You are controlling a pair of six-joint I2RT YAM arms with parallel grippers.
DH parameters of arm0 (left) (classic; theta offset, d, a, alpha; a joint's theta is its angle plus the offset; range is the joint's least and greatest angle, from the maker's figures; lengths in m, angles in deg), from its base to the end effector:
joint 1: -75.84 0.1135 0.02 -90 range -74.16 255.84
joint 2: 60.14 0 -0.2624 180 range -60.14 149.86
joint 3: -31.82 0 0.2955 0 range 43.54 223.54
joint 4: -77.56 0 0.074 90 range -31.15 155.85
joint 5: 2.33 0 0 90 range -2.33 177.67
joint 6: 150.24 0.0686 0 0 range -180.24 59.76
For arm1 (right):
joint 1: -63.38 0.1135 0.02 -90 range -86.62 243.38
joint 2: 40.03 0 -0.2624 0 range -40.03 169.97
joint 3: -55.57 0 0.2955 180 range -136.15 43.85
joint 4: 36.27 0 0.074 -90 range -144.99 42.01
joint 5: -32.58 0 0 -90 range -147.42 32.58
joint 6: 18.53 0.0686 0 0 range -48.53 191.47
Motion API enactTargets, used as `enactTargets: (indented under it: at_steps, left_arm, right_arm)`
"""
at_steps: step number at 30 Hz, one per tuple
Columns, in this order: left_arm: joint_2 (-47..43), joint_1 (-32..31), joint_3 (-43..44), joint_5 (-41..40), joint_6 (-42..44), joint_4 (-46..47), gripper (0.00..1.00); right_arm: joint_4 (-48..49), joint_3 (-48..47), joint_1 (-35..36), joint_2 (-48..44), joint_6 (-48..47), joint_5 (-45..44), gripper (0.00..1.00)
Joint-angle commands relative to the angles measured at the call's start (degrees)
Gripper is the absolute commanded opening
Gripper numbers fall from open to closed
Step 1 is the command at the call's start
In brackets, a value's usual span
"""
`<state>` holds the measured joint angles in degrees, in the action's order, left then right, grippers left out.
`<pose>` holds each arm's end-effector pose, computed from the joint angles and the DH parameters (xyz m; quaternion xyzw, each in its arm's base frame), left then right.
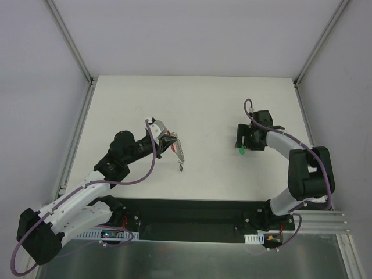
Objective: Put the keys on the keyring
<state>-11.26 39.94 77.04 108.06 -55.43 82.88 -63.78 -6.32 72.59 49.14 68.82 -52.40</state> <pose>0.2133 -0.1839 0.2963 0.3576 0.5988 -0.3080 0.6471 0.3553 0.0637 0.1241 -0.1116 0.9458 0.0590 0.2993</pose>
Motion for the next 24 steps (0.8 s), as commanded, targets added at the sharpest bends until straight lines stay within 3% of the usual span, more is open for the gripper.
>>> enactTargets:
  at_steps: [1,7,15,24]
  left_arm:
    - [-1.95,0.48,1.05,-1.31,1.24,2.65,0.0]
    - [-2.48,0.57,1.13,-2.36,2.04,2.03,0.0]
    - [-2.74,0.74,1.22,-2.1,2.04,1.77,0.0]
    - [-2.65,0.83,1.31,-1.49,1.95,1.68,0.0]
  right_arm:
    - [0.59,-3.61,-0.16,2.23,-2.26,1.22,0.79]
    - [-0.73,-5.02,0.19,2.07,-2.53,2.28,0.78]
    - [-3.98,-5.9,0.89,4.35,-2.18,2.45,0.69]
    - [-7.14,-6.25,3.18,5.41,-0.78,2.46,0.49]
